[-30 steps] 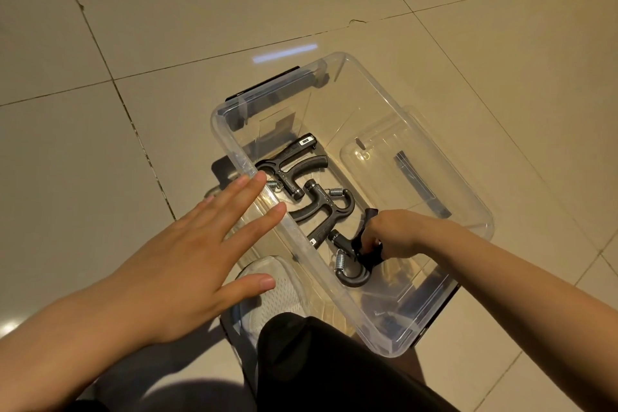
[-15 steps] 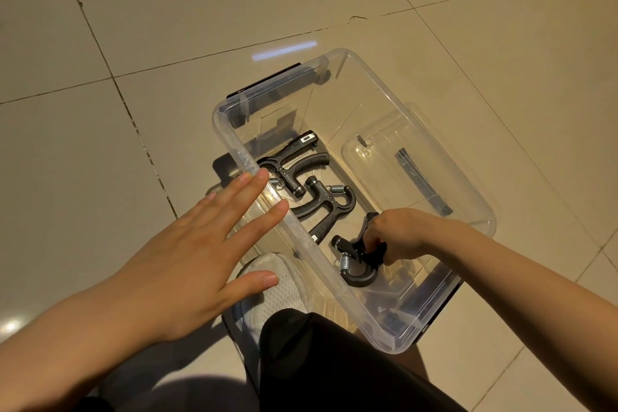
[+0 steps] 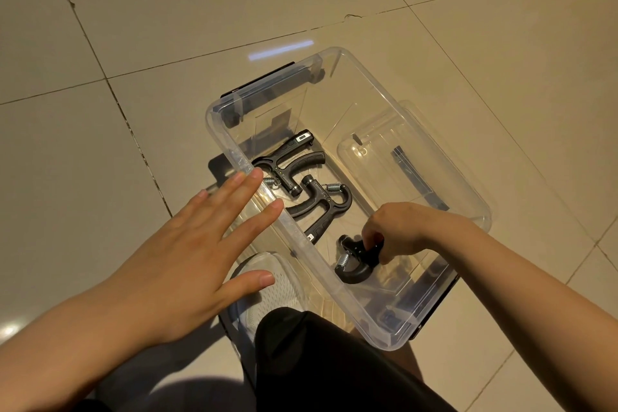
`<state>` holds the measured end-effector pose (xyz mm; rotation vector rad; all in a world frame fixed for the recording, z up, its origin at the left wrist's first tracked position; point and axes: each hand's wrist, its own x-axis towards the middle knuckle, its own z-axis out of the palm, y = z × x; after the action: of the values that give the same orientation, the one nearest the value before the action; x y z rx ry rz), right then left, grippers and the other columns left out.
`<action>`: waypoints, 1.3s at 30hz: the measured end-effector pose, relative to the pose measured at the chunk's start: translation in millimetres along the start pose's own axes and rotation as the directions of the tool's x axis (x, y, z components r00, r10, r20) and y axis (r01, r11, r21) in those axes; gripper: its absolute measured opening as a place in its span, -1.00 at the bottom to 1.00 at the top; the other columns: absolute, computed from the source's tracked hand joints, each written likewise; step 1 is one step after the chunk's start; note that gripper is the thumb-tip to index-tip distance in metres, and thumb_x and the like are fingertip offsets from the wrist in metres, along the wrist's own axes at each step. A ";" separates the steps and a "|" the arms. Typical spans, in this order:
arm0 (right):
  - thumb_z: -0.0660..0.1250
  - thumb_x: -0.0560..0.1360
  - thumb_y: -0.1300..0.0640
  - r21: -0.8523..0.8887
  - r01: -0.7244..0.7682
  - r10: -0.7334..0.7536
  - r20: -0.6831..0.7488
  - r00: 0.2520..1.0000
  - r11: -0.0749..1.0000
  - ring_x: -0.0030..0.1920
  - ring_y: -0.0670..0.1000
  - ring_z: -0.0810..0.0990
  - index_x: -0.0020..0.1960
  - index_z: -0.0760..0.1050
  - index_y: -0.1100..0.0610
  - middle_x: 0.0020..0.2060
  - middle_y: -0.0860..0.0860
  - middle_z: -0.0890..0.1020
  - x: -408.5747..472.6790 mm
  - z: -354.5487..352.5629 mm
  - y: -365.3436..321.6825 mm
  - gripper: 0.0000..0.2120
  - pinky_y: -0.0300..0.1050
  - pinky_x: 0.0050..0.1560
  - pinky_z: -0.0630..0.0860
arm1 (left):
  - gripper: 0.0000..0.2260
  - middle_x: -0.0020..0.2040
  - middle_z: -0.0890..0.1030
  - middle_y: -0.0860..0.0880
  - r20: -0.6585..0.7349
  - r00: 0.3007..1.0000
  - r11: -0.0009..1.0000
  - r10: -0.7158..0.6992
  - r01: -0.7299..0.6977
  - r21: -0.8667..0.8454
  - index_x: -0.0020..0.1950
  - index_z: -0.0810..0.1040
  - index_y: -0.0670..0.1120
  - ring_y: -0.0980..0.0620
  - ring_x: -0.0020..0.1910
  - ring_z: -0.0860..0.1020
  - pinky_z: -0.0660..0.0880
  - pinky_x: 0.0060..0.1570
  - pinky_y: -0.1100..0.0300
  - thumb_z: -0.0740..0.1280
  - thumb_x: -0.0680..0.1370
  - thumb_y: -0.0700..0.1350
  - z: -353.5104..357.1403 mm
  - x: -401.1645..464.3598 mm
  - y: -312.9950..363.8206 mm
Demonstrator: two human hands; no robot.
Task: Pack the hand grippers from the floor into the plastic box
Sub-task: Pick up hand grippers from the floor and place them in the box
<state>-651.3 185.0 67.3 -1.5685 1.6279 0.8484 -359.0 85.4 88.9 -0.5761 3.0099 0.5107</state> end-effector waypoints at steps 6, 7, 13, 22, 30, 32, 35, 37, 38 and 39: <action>0.39 0.45 0.09 -0.073 0.013 -0.019 -0.083 0.996 0.997 0.01 0.01 0.52 0.09 0.55 0.01 -0.03 -0.04 0.59 -0.2 -1.7 0.2 -0.78 -0.11 -0.04 0.50 | -0.40 0.55 -0.06 -0.04 -0.006 1.000 1.000 -0.015 0.015 0.005 0.53 0.01 0.10 0.01 0.51 -0.08 -0.02 0.35 0.01 -0.08 0.56 0.34 1.3 -0.2 0.0; 0.38 0.45 0.10 -0.078 0.021 -0.027 -0.069 0.997 0.997 0.00 0.02 0.52 0.10 0.55 0.01 -0.05 -0.04 0.57 1.7 -0.1 -2.0 -0.78 -0.10 -0.03 0.50 | -0.40 0.55 -0.06 -0.03 -0.006 1.000 1.000 -0.017 0.017 0.005 0.53 0.02 0.10 0.01 0.51 -0.07 -0.01 0.35 0.00 -0.08 0.56 0.34 1.4 -0.1 0.3; 0.32 0.49 0.15 -0.171 -0.012 0.015 0.017 1.000 0.985 0.05 0.10 0.52 0.20 0.50 0.02 0.05 0.03 0.56 12.2 9.8 -9.9 -0.71 -0.06 -0.05 0.46 | -0.41 0.55 -0.04 -0.04 -0.002 1.000 1.000 -0.016 0.016 0.018 0.53 0.03 0.10 0.00 0.51 -0.06 -0.02 0.35 0.00 -0.08 0.56 0.33 1.9 0.6 0.1; 0.32 0.50 0.12 -0.227 -0.025 0.019 -0.027 0.999 0.974 0.04 0.13 0.55 0.17 0.53 0.09 0.04 0.09 0.59 18.3 10.6 -12.6 -0.75 -0.08 -0.11 0.44 | -0.43 0.54 0.05 -0.08 -0.018 1.000 1.000 -0.020 0.020 0.024 0.51 0.13 0.08 -0.04 0.50 0.01 0.00 0.35 -0.04 -0.08 0.57 0.31 3.5 0.9 0.2; 0.29 0.49 0.07 -0.121 -0.064 0.061 -0.026 0.998 0.991 -0.10 0.04 0.50 0.04 0.51 0.02 -0.11 -0.01 0.54 0.5 6.2 -14.3 -0.85 -0.07 -0.03 0.52 | -0.43 0.54 0.06 -0.06 -0.042 0.999 1.000 -0.023 0.024 0.008 0.49 0.18 0.08 -0.02 0.50 0.01 0.01 0.35 -0.04 -0.06 0.57 0.32 4.1 1.0 1.4; 0.33 0.45 0.02 -0.044 -0.082 0.081 -0.010 0.997 0.996 -0.10 0.01 0.52 -0.02 0.47 0.00 -0.14 -0.04 0.55 -10.5 4.5 -16.1 -0.87 -0.05 0.00 0.53 | -0.43 0.54 0.06 -0.07 -0.045 0.999 1.000 -0.023 0.023 0.001 0.49 0.19 0.08 -0.02 0.50 0.01 0.01 0.35 -0.04 -0.06 0.57 0.32 4.4 1.6 2.2; 0.39 0.41 0.00 0.026 -0.102 0.101 0.020 0.995 0.994 -0.05 0.00 0.51 0.06 0.45 0.01 -0.10 -0.05 0.55 -27.3 -1.7 -19.8 -0.74 -0.10 -0.01 0.49 | -0.43 0.54 0.05 -0.07 -0.040 0.999 1.000 -0.026 0.026 0.000 0.50 0.16 0.08 -0.03 0.50 0.01 0.00 0.35 -0.04 -0.07 0.57 0.32 4.7 2.4 2.6; 0.37 0.44 0.07 0.001 -0.093 0.093 -0.052 0.994 0.996 -0.05 0.01 0.51 0.10 0.44 0.03 -0.08 -0.04 0.55 -33.5 -7.0 -21.7 -0.75 -0.13 -0.06 0.48 | -0.43 0.54 0.05 -0.07 -0.035 0.999 0.999 -0.033 0.033 0.005 0.50 0.14 0.09 -0.02 0.50 0.00 -0.02 0.36 -0.03 -0.07 0.56 0.32 4.8 2.1 3.3; 0.34 0.46 0.08 -0.026 -0.081 0.078 -0.104 0.992 0.996 -0.05 0.01 0.51 0.10 0.44 0.04 -0.06 -0.03 0.57 -35.1 -10.2 -23.0 -0.77 -0.13 -0.04 0.49 | -0.43 0.54 0.04 -0.07 -0.033 0.999 0.999 -0.036 0.036 0.007 0.50 0.15 0.09 -0.02 0.50 -0.01 -0.02 0.36 -0.03 -0.07 0.56 0.32 4.9 1.9 3.5; 0.31 0.49 0.07 -0.039 -0.073 0.066 -0.155 0.986 0.997 -0.04 0.01 0.52 0.11 0.44 0.03 -0.05 -0.03 0.57 -36.5 -14.1 -24.0 -0.79 -0.12 -0.04 0.49 | -0.43 0.54 0.04 -0.07 -0.030 0.999 0.999 -0.037 0.037 0.010 0.50 0.15 0.08 -0.02 0.50 -0.01 -0.02 0.36 -0.03 -0.07 0.56 0.32 5.1 1.8 3.7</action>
<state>-627.6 191.3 106.1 -1.6516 1.7926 0.8225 -362.1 89.7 85.1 -0.6426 3.0214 0.4882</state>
